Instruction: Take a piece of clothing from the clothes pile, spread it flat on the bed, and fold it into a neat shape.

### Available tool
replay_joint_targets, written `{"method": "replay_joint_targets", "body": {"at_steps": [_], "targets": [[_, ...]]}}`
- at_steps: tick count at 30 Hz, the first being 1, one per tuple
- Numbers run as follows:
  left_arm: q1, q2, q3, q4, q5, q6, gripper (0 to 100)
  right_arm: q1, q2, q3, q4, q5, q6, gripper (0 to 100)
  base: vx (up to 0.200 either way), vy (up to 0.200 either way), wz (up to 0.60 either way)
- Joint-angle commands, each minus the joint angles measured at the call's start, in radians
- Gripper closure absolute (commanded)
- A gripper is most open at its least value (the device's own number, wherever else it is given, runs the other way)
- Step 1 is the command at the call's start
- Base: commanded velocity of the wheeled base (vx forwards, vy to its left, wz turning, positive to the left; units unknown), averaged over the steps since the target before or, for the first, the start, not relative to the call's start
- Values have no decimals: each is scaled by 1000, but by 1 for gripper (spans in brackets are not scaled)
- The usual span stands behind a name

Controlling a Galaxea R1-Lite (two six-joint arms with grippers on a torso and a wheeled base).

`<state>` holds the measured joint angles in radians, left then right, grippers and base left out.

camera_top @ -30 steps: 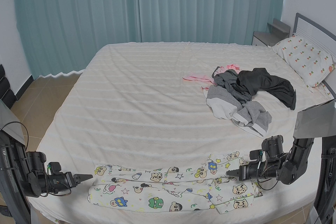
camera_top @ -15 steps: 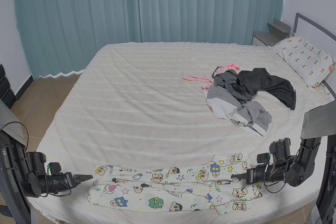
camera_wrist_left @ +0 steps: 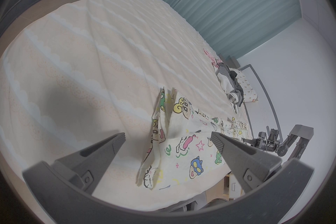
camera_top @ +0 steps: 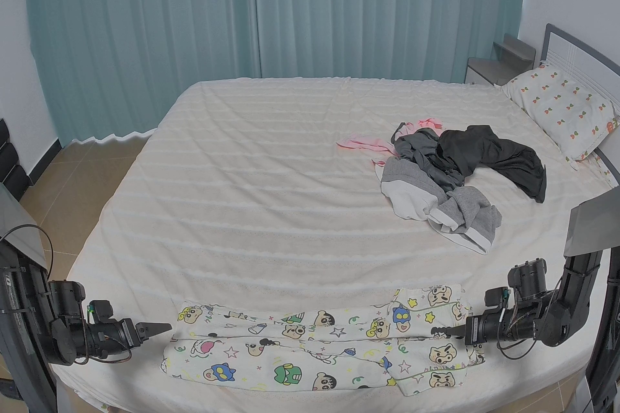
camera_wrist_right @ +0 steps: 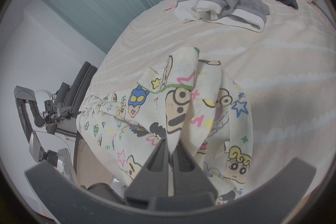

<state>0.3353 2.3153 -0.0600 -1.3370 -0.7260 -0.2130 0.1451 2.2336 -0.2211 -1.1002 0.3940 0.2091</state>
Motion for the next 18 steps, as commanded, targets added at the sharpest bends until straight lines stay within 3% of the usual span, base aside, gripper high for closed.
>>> {"method": "replay_joint_targets", "body": {"at_steps": [1,18], "targets": [[1,3,0,-1,0,0,0,-6,3,14,0,0,-7,100,0,0,0],[1,3,0,-1,0,1,0,-101,-89,94,-6,-12,-48,100,0,0,0]]}}
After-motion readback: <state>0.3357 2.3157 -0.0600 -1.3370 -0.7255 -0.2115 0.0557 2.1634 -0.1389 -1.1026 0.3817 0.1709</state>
